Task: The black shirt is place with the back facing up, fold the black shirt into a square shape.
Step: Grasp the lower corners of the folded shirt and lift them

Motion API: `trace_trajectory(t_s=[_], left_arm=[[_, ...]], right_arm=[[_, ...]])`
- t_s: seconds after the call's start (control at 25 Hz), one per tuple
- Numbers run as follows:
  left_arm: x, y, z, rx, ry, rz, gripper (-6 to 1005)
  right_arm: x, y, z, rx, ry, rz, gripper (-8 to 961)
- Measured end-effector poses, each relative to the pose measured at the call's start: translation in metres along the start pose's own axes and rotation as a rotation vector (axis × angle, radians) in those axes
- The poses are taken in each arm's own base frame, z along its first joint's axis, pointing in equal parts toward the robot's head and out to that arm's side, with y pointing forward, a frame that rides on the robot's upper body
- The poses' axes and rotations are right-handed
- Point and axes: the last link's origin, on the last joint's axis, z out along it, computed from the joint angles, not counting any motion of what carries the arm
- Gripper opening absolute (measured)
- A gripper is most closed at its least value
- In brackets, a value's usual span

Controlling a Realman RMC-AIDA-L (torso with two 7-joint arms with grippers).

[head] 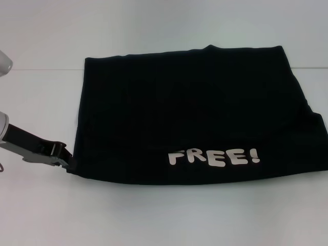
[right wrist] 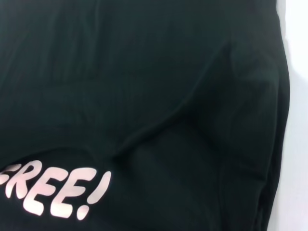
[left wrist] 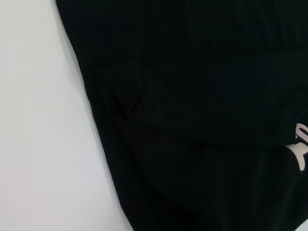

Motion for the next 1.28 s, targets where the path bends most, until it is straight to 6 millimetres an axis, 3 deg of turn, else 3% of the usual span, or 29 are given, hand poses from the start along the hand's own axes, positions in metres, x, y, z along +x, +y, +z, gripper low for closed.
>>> trace_trajectory(t_s=[0.64,1.28], left_arm=[[-0.008,0.008,-0.001,-0.048,-0.065,0.017,28],[-0.054,0.024,0.006,-0.108,-0.307,0.059,28]], right_arm=[[0.007,0.006,-0.008,-0.004,0.091,-0.009,71],[0.045,0.01,-0.02,-0.034,0.333,-0.003,75]])
